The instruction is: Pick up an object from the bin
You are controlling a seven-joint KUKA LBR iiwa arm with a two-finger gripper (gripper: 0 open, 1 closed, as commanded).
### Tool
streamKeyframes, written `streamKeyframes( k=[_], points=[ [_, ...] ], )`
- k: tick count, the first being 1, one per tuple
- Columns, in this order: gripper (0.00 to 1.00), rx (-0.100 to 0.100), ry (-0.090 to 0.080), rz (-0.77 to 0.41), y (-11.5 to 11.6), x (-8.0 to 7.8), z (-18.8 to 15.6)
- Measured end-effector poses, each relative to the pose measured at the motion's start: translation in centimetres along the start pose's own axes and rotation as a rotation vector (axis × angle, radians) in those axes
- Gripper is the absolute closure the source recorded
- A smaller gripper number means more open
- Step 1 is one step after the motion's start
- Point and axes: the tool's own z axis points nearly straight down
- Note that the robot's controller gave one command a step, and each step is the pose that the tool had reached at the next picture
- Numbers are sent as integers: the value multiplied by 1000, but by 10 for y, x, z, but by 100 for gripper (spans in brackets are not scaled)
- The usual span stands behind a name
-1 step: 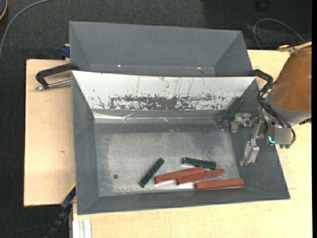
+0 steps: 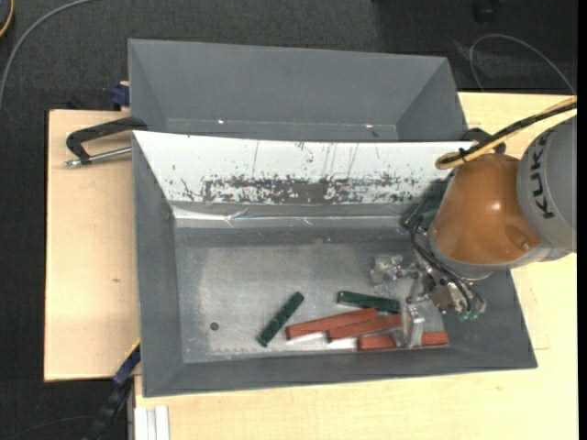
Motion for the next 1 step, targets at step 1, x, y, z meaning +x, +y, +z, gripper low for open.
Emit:
streamKeyframes(
  k=[1],
  points=[
    [100,3,-3,2,-3,-1,-5]
  ],
)
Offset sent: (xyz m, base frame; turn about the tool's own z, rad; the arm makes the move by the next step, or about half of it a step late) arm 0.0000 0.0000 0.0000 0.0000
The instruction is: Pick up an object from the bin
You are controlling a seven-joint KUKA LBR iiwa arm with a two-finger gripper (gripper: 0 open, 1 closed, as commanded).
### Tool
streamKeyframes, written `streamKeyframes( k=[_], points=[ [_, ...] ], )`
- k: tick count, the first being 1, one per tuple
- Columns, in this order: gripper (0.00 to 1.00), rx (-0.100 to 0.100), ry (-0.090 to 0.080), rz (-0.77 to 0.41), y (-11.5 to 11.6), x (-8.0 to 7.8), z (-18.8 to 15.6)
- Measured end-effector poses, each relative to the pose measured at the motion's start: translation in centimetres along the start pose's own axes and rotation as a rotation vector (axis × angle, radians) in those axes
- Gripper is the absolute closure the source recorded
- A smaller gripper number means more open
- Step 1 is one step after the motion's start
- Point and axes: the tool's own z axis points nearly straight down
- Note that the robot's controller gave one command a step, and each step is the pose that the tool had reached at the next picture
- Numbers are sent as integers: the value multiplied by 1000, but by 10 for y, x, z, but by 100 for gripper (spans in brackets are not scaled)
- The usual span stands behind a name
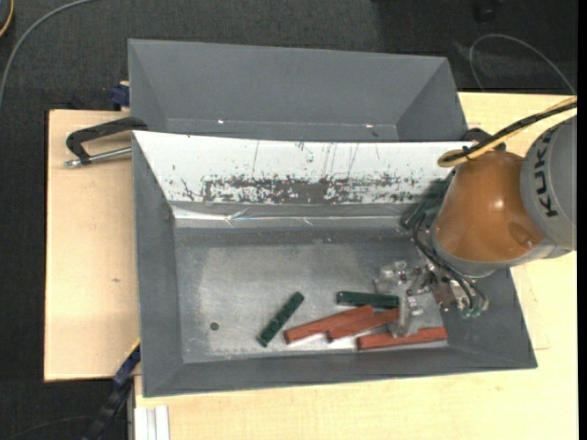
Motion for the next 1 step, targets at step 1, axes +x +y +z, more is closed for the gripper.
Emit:
streamKeyframes(
  k=[1],
  points=[
    [100,1,-5,-68,-23,-11,-151]
  ],
)
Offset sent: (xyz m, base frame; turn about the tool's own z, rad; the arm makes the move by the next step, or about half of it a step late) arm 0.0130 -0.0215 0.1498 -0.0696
